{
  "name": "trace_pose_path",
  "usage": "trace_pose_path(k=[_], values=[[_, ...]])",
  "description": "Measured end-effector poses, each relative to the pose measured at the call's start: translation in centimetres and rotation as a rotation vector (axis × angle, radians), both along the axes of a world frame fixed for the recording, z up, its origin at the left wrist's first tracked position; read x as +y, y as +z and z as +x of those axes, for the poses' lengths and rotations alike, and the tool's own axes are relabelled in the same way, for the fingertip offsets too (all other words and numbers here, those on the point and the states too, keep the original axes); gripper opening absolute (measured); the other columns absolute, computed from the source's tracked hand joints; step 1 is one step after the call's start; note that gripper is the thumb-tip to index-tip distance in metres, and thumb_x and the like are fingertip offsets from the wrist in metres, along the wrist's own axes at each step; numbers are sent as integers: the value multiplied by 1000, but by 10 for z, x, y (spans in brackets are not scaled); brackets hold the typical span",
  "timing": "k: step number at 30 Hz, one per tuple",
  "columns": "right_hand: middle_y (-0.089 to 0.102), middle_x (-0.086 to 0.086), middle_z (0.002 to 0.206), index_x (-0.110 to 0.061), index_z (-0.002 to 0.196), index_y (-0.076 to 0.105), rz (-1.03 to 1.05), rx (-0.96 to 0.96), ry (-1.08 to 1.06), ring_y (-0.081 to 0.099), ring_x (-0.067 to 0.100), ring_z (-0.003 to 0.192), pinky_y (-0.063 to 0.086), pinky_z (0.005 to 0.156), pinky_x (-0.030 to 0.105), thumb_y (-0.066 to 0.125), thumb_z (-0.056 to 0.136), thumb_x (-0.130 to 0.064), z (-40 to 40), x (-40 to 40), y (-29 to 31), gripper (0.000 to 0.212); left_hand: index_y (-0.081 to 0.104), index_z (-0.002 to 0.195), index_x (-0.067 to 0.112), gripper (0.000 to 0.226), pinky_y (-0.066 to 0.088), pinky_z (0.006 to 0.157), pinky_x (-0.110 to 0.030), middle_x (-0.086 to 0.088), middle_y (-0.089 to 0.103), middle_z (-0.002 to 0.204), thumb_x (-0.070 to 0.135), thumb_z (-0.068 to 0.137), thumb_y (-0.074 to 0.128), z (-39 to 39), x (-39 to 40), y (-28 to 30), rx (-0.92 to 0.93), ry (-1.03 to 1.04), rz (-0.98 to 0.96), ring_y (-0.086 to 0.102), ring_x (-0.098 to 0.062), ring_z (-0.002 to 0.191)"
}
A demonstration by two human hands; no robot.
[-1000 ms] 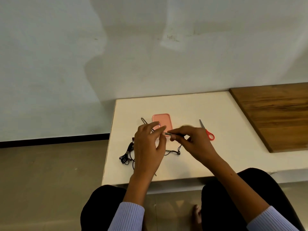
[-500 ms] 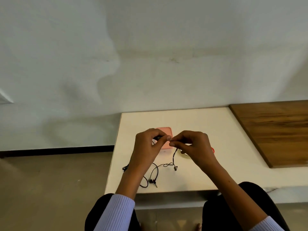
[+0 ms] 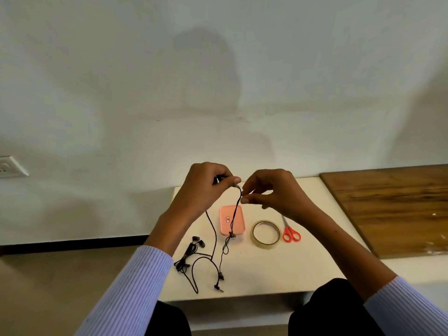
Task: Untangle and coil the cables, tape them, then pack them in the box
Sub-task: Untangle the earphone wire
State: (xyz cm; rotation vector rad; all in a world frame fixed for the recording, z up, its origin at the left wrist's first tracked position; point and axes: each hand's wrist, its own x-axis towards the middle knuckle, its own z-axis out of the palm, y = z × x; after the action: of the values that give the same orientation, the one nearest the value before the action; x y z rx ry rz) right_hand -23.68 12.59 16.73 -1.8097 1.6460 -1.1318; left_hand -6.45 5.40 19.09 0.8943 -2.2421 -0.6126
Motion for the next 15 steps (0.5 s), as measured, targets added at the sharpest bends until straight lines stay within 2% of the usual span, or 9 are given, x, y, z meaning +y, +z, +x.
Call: trace_pose_path(k=[7, 11, 15], values=[[70, -7, 77, -11, 82, 69, -16, -11, 15, 67, 4, 74, 57, 52, 32, 71, 82, -12, 10, 2, 4, 2, 74, 83, 15, 19, 35, 54, -10, 4, 66, 73, 33, 85, 67, 1, 3, 10, -52, 10, -17, 52, -4, 59], [68, -6, 71, -11, 78, 66, 16, -5, 12, 66, 6, 71, 57, 52, 29, 67, 82, -7, 10, 3, 10, 6, 74, 81, 14, 22, 35, 55, -19, 7, 61, 66, 35, 84, 66, 5, 2, 8, -55, 53, -25, 49, -7, 56], [67, -5, 64, -8, 78, 71, 35, 24, -10, 67, 13, 64, 53, 49, 20, 68, 80, -5, 5, 2, 15, 4, 73, 81, 14, 23, 28, 51, -18, 17, 50, 58, 36, 85, 66, 6, 4, 2, -75, 93, -51, 45, -5, 52]])
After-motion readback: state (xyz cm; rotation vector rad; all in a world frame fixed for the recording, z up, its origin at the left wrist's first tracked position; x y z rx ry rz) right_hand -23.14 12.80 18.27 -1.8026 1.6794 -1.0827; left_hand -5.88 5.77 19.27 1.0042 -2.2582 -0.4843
